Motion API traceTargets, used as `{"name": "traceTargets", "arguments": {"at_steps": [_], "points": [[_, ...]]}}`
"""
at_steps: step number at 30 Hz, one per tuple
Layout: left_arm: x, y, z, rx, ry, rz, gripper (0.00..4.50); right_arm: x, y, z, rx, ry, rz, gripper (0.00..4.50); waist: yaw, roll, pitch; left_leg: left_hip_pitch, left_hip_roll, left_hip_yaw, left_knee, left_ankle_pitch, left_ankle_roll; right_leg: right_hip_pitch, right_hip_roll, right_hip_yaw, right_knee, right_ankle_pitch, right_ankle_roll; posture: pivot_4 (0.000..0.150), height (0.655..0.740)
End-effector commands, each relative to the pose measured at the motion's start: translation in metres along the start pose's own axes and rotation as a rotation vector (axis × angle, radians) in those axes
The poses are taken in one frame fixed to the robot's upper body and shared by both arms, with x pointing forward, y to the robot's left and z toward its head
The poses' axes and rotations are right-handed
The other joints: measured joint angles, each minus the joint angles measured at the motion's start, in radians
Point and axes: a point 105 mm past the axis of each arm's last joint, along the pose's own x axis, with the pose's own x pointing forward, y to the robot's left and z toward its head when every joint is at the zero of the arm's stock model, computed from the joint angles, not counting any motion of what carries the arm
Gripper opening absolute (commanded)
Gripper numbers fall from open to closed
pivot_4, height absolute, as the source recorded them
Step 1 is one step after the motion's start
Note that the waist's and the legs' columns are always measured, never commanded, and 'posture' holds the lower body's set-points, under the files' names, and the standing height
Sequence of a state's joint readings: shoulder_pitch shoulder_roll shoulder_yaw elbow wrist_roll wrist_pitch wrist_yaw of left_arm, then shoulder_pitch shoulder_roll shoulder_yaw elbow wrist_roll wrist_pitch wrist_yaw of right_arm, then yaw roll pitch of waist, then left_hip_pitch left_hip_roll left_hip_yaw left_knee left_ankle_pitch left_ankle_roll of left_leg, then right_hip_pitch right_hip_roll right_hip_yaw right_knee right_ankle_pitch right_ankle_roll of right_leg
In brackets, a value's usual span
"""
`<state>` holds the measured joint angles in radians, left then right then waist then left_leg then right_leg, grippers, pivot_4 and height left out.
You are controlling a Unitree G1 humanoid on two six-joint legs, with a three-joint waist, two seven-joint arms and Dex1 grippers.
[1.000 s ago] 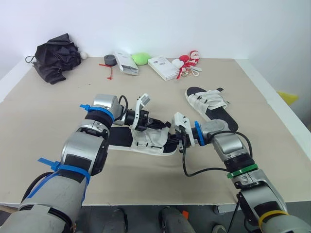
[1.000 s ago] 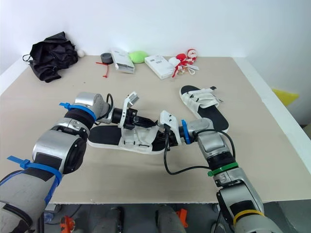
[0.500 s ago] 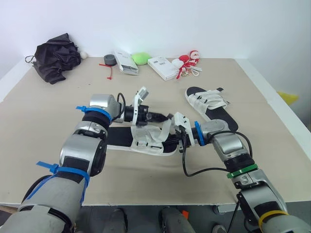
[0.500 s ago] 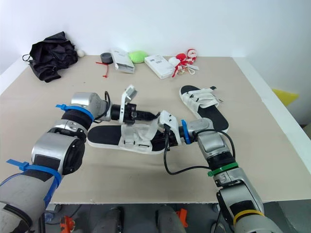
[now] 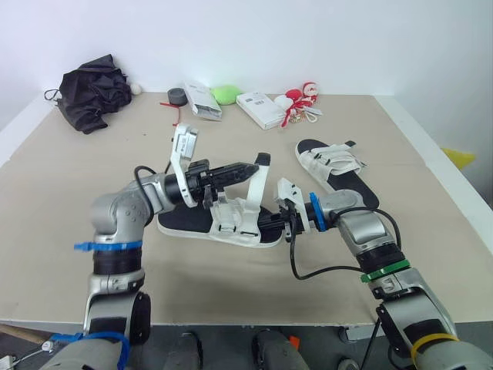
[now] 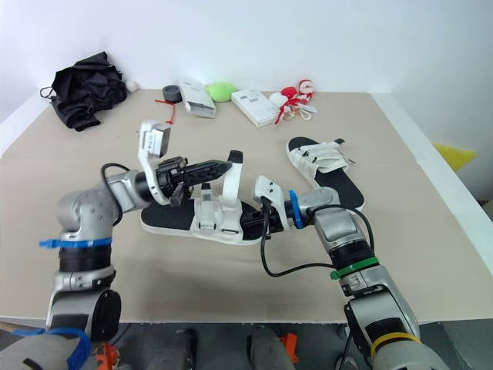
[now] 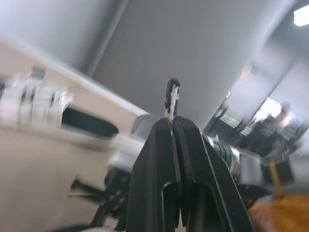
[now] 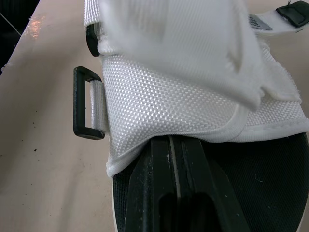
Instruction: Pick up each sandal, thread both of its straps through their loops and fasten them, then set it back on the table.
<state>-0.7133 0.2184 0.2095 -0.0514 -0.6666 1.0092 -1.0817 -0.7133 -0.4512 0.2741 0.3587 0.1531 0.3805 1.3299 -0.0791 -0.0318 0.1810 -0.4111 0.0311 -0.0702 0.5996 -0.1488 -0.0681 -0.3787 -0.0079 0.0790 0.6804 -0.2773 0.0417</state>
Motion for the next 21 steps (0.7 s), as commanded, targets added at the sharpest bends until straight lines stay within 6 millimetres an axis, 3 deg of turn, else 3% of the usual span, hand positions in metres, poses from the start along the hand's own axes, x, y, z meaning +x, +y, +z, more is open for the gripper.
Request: {"name": "traceTargets", "arguments": {"at_steps": [1, 4, 7, 10, 11, 12, 15, 16, 17, 21], "points": [[0.004, -0.054, -0.007, 0.37, 0.066, -0.168, 0.05, 0.007, 0.004, -0.038, 0.097, 0.128, 0.024, 0.0, 0.001, 0.0, 0.0, 0.005, 0.0, 0.0, 0.0, 0.0, 0.0, 0.005, 0.0, 0.0, -0.001, 0.0, 0.0, 0.15, 0.738], [-0.011, -0.063, -0.027, 0.524, 0.188, -0.232, 0.05, 0.01, 0.003, -0.036, 0.088, 0.129, 0.035, 0.0, 0.001, 0.0, 0.0, 0.006, 0.0, 0.001, 0.0, 0.0, 0.0, 0.006, 0.0, 0.001, -0.001, -0.001, -0.002, 0.15, 0.738], [-0.027, -0.064, -0.045, 0.57, 0.304, -0.281, 0.81, 0.011, 0.003, -0.035, 0.086, 0.13, 0.04, 0.0, -0.004, 0.0, 0.0, 0.006, 0.0, 0.001, 0.0, 0.0, 0.0, 0.006, 0.0, 0.001, -0.001, -0.003, -0.005, 0.15, 0.738], [-0.045, -0.067, -0.062, 0.613, 0.414, -0.356, 1.98, 0.012, 0.003, -0.036, 0.083, 0.132, 0.05, 0.0, -0.003, -0.001, 0.0, 0.006, 0.001, 0.003, -0.001, -0.002, 0.0, 0.005, 0.001, 0.003, -0.001, -0.005, -0.008, 0.15, 0.738], [-0.05, -0.067, -0.066, 0.616, 0.438, -0.374, 2.12, 0.013, 0.004, -0.036, 0.082, 0.132, 0.052, 0.0, -0.007, 0.0, 0.0, 0.006, 0.001, 0.003, 0.0, -0.002, 0.0, 0.005, 0.001, 0.003, -0.001, -0.005, -0.008, 0.15, 0.738], [-0.053, -0.067, -0.068, 0.628, 0.457, -0.386, 2.69, 0.013, 0.003, -0.036, 0.082, 0.133, 0.053, 0.0, -0.007, 0.0, 0.0, 0.007, 0.002, 0.005, -0.001, -0.002, 0.0, 0.005, 0.001, 0.004, -0.002, -0.005, -0.009, 0.15, 0.738], [-0.057, -0.066, -0.067, 0.549, 0.465, -0.34, 3.6, 0.014, 0.004, -0.036, 0.081, 0.134, 0.059, 0.0, -0.004, -0.002, -0.001, 0.006, 0.002, 0.005, 0.0, -0.002, 0.001, 0.004, 0.001, 0.004, -0.002, -0.005, -0.01, 0.15, 0.738], [-0.059, -0.066, -0.067, 0.521, 0.473, -0.332, 4.09, 0.014, 0.004, -0.036, 0.081, 0.134, 0.059, 0.0, -0.005, -0.002, -0.001, 0.006, 0.002, 0.005, 0.0, -0.002, 0.001, 0.004, 0.001, 0.004, -0.002, -0.005, -0.01, 0.15, 0.738], [-0.061, -0.066, -0.064, 0.412, 0.477, -0.293, 4.45, 0.013, 0.004, -0.036, 0.081, 0.134, 0.059, 0.0, -0.005, -0.002, 0.0, 0.006, 0.002, 0.005, -0.001, -0.002, 0.001, 0.004, 0.001, 0.005, -0.002, -0.005, -0.01, 0.15, 0.738], [-0.062, -0.067, -0.051, 0.004, 0.482, -0.165, 4.45, 0.013, 0.004, -0.036, 0.081, 0.135, 0.061, 0.0, -0.005, -0.002, 0.0, 0.006, 0.003, 0.005, -0.001, -0.003, 0.003, 0.003, 0.001, 0.004, -0.002, -0.006, -0.01, 0.15, 0.738]]}}
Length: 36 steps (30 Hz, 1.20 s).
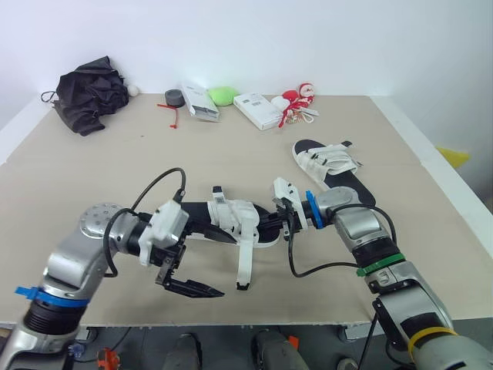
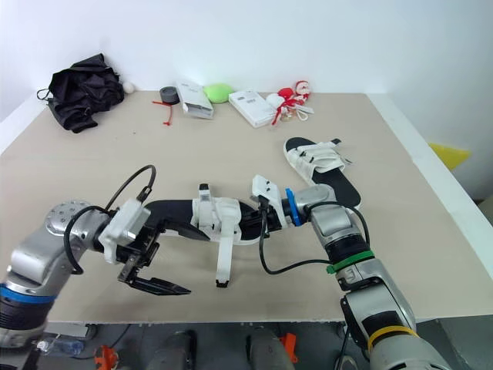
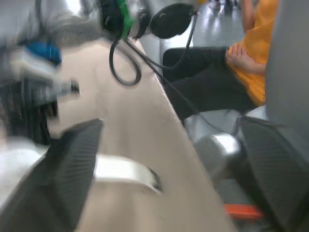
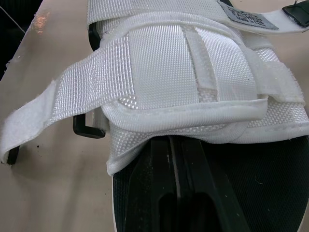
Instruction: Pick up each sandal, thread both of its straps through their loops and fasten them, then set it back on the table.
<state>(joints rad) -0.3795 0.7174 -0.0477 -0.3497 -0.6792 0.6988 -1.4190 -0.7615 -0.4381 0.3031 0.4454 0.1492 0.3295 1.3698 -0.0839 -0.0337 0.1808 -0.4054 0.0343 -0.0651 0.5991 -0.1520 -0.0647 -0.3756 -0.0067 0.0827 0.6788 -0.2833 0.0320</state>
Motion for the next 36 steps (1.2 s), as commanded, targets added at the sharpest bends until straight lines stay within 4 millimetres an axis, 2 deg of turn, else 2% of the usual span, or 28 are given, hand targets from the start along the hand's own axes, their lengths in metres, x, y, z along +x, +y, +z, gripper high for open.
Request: {"name": "traceTargets", "arguments": {"at_steps": [1, 4, 7, 10, 12, 17, 22, 28, 31, 33, 34, 35, 36], "points": [[-0.001, -0.006, 0.016, -0.288, -0.013, -0.011, 4.45, 0.009, 0.006, -0.037, 0.098, 0.119, 0.016, 0.0, 0.0, -0.001, 0.001, 0.0, 0.0, -0.001, 0.0, 0.0, 0.0, 0.0, 0.0, -0.001, 0.0, 0.0, 0.0, 0.15, 0.738], [-0.002, -0.011, 0.005, -0.531, 0.049, -0.017, 4.45, 0.011, 0.006, -0.036, 0.097, 0.116, 0.017, 0.0, -0.005, -0.001, 0.001, 0.0, 0.0, -0.002, 0.0, -0.001, 0.001, 0.0, 0.0, -0.002, 0.0, -0.001, 0.0, 0.15, 0.738], [-0.003, -0.015, -0.024, -0.673, 0.13, 0.04, 4.45, 0.013, 0.008, -0.035, 0.097, 0.11, 0.022, 0.0, -0.011, -0.001, 0.001, 0.0, 0.001, -0.002, 0.0, -0.002, 0.0, 0.0, 0.002, -0.002, 0.0, -0.001, 0.0, 0.15, 0.738], [0.004, -0.005, -0.05, -0.738, 0.13, 0.129, 4.45, 0.013, 0.01, -0.037, 0.101, 0.11, 0.022, 0.0, -0.011, -0.001, 0.0, 0.001, 0.002, -0.003, -0.001, -0.003, 0.0, 0.0, 0.003, -0.003, 0.0, 0.0, 0.002, 0.15, 0.738], [0.011, 0.007, -0.06, -0.749, 0.115, 0.193, 4.45, 0.012, 0.011, -0.038, 0.103, 0.111, 0.021, 0.0, -0.008, -0.001, 0.0, 0.001, 0.002, -0.003, -0.001, -0.003, 0.0, 0.001, 0.003, -0.003, 0.0, -0.002, -0.002, 0.15, 0.738], [0.033, 0.028, -0.062, -0.71, 0.091, 0.247, 4.45, 0.011, 0.011, -0.038, 0.107, 0.11, 0.016, 0.0, -0.003, -0.002, -0.001, 0.0, 0.001, -0.003, 0.0, -0.003, 0.0, 0.001, 0.002, -0.003, 0.0, -0.002, -0.002, 0.15, 0.738], [0.046, 0.031, -0.069, -0.699, 0.119, 0.218, 4.45, 0.011, 0.013, -0.037, 0.11, 0.108, 0.011, 0.0, -0.002, -0.002, -0.002, 0.001, 0.001, -0.003, -0.001, -0.004, -0.001, 0.001, 0.002, -0.003, 0.0, 0.0, 0.002, 0.15, 0.738], [0.059, 0.031, -0.068, -0.69, 0.108, 0.157, 4.45, 0.008, 0.014, -0.039, 0.117, 0.108, -0.002, 0.0, 0.001, -0.002, -0.003, 0.001, -0.001, -0.003, 0.0, -0.004, -0.001, 0.002, 0.0, -0.003, -0.001, -0.003, 0.0, 0.15, 0.738], [0.062, 0.031, -0.066, -0.711, 0.086, 0.138, 3.91, 0.008, 0.015, -0.04, 0.119, 0.107, -0.005, 0.0, 0.003, -0.002, -0.003, 0.001, -0.002, -0.003, -0.001, -0.004, -0.002, 0.002, 0.0, -0.003, -0.001, -0.004, 0.001, 0.15, 0.738], [0.064, 0.031, -0.065, -0.733, 0.073, 0.13, 3.04, 0.008, 0.015, -0.04, 0.12, 0.106, -0.007, 0.0, 0.004, -0.002, -0.003, 0.001, -0.002, -0.003, -0.001, -0.004, -0.002, 0.002, 0.0, -0.003, -0.001, -0.003, 0.003, 0.15, 0.738], [0.064, 0.031, -0.065, -0.75, 0.064, 0.127, 3.04, 0.008, 0.016, -0.04, 0.121, 0.106, -0.008, 0.0, 0.004, -0.002, -0.003, 0.001, -0.002, -0.003, -0.001, -0.004, -0.002, 0.002, 0.0, -0.003, -0.001, -0.003, 0.003, 0.15, 0.738], [0.064, 0.03, -0.065, -0.766, 0.056, 0.122, 2.84, 0.008, 0.016, -0.04, 0.122, 0.106, -0.009, 0.0, 0.004, -0.002, -0.003, 0.001, -0.002, -0.003, -0.001, -0.004, -0.002, 0.003, 0.0, -0.003, -0.001, -0.003, 0.004, 0.15, 0.738], [0.064, 0.03, -0.064, -0.782, 0.046, 0.122, 2.41, 0.007, 0.016, -0.04, 0.123, 0.105, -0.01, 0.0, 0.005, -0.002, -0.003, 0.001, -0.002, -0.003, -0.001, -0.004, -0.002, 0.002, 0.0, -0.003, -0.001, -0.003, 0.004, 0.15, 0.738]]}}
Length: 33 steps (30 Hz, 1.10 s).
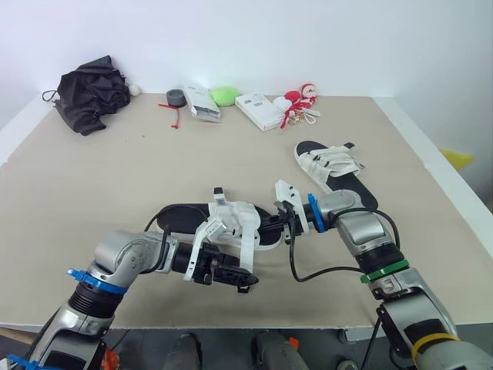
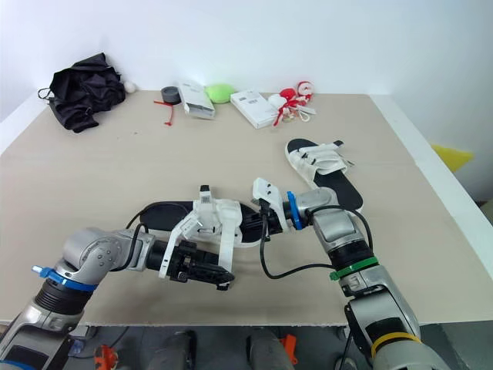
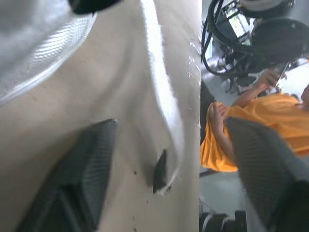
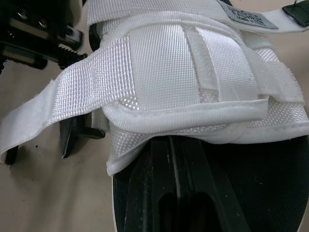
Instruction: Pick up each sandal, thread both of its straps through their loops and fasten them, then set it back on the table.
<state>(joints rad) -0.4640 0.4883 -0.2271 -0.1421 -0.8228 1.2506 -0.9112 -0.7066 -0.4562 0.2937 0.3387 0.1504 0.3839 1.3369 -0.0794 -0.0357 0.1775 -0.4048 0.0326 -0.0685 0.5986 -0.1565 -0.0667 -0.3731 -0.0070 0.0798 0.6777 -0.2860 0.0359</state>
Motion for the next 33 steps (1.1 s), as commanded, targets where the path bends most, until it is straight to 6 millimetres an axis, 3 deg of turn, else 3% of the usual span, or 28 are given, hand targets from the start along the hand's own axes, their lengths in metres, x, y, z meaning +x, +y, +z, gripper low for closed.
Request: {"name": "traceTargets", "arguments": {"at_steps": [1, 2, 3, 8, 13, 20, 27, 33], "points": [[0.005, -0.004, -0.004, -0.085, -0.004, -0.043, 2.21, 0.008, 0.01, -0.038, 0.118, 0.103, 0.016, 0.0, 0.0, 0.0, 0.0, 0.0, 0.0, 0.0, 0.0, 0.0, 0.0, 0.0, 0.0, 0.0, 0.0, 0.0, 0.0, 0.15, 0.738], [0.005, -0.004, -0.004, -0.092, -0.006, -0.046, 2.12, 0.008, 0.01, -0.038, 0.119, 0.103, 0.015, 0.0, 0.0, 0.0, 0.0, 0.0, 0.0, 0.0, 0.0, 0.0, 0.0, 0.0, 0.0, 0.0, 0.0, 0.0, 0.0, 0.15, 0.738], [0.004, -0.004, -0.004, -0.1, -0.008, -0.046, 1.63, 0.008, 0.01, -0.038, 0.12, 0.103, 0.014, 0.0, 0.001, 0.0, 0.0, 0.0, 0.0, 0.0, 0.0, 0.0, 0.0, 0.0, 0.0, 0.0, 0.0, 0.0, 0.0, 0.15, 0.738], [0.001, -0.006, -0.004, -0.12, -0.008, -0.049, 0.05, 0.007, 0.01, -0.039, 0.124, 0.106, 0.01, 0.0, 0.001, 0.0, 0.0, 0.0, 0.0, 0.0, 0.0, -0.001, -0.001, 0.0, 0.0, 0.0, 0.0, -0.001, 0.001, 0.15, 0.738], [-0.002, -0.008, -0.004, -0.13, -0.003, -0.056, 0.05, 0.007, 0.01, -0.037, 0.125, 0.103, 0.009, 0.0, 0.001, 0.0, 0.0, 0.0, 0.0, -0.001, 0.0, -0.002, -0.002, 0.0, 0.0, 0.0, 0.0, -0.001, 0.002, 0.15, 0.738], [-0.016, -0.014, 0.012, -0.057, -0.059, -0.043, 0.05, 0.008, 0.007, -0.036, 0.121, 0.101, 0.01, 0.0, 0.001, 0.0, 0.0, 0.0, 0.0, -0.001, 0.0, -0.002, -0.002, 0.0, 0.0, 0.0, 0.0, -0.001, 0.001, 0.15, 0.738], [-0.043, -0.044, 0.048, 0.049, -0.101, -0.118, 0.05, 0.009, 0.005, -0.035, 0.118, 0.102, 0.012, 0.0, 0.0, -0.001, 0.001, -0.001, 0.0, -0.001, 0.0, -0.002, -0.002, -0.001, 0.0, 0.0, 0.0, -0.002, 0.0, 0.15, 0.738], [-0.051, -0.05, 0.088, 0.061, -0.156, -0.129, 0.05, 0.013, 0.003, -0.032, 0.11, 0.096, 0.018, 0.0, -0.005, -0.001, 0.001, -0.001, 0.0, -0.001, 0.0, -0.002, -0.002, -0.001, 0.0, 0.0, -0.001, -0.001, 0.001, 0.15, 0.738]]}}
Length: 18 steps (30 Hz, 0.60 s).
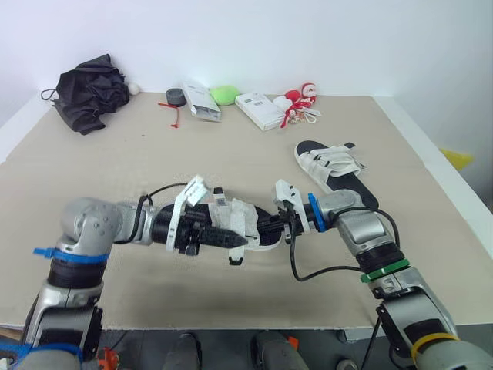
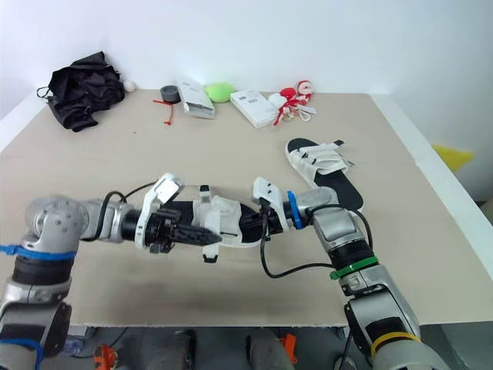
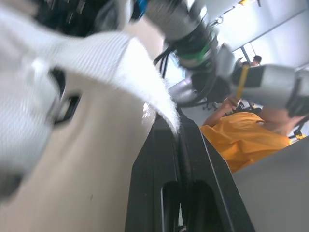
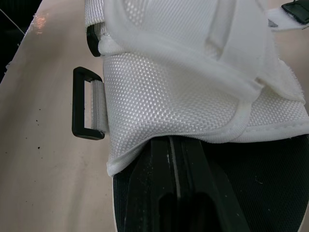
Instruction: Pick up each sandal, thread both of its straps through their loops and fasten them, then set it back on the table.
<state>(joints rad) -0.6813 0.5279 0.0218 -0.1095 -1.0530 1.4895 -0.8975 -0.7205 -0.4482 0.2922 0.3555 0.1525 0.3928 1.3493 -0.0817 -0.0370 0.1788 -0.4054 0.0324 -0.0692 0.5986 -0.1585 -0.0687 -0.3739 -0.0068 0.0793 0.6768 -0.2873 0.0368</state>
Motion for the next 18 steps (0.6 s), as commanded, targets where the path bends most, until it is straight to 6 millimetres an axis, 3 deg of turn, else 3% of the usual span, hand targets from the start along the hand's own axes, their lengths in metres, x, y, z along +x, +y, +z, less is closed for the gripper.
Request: {"name": "traceTargets", "arguments": {"at_steps": [1, 5, 10, 18], "points": [[-0.003, -0.003, 0.031, 0.012, -0.063, -0.008, 0.05, 0.012, 0.002, -0.034, 0.098, 0.1, 0.005, 0.0, -0.005, 0.0, 0.0, 0.0, 0.0, 0.0, 0.0, 0.0, 0.0, 0.0, 0.0, 0.0, 0.0, 0.001, 0.001, 0.15, 0.738], [0.001, 0.018, 0.05, -0.037, -0.073, 0.067, 0.05, 0.014, 0.001, -0.033, 0.093, 0.099, 0.008, 0.0, -0.013, 0.0, 0.0, 0.001, 0.0, -0.001, 0.0, 0.0, 0.0, 0.0, 0.001, 0.0, 0.0, 0.002, 0.001, 0.15, 0.738], [0.013, 0.047, 0.048, -0.037, 0.014, 0.154, 0.05, 0.014, 0.001, -0.032, 0.093, 0.092, 0.002, 0.0, -0.017, 0.0, 0.0, 0.001, 0.0, -0.001, 0.0, 0.0, 0.0, 0.0, 0.001, 0.0, 0.0, 0.003, 0.001, 0.15, 0.738], [0.025, 0.046, 0.041, -0.053, 0.087, 0.096, 0.05, 0.011, 0.004, -0.036, 0.104, 0.087, -0.011, 0.0, -0.018, 0.0, 0.0, 0.0, 0.0, -0.001, 0.0, 0.0, 0.0, -0.002, 0.001, 0.001, 0.0, 0.002, 0.001, 0.15, 0.738]]}}
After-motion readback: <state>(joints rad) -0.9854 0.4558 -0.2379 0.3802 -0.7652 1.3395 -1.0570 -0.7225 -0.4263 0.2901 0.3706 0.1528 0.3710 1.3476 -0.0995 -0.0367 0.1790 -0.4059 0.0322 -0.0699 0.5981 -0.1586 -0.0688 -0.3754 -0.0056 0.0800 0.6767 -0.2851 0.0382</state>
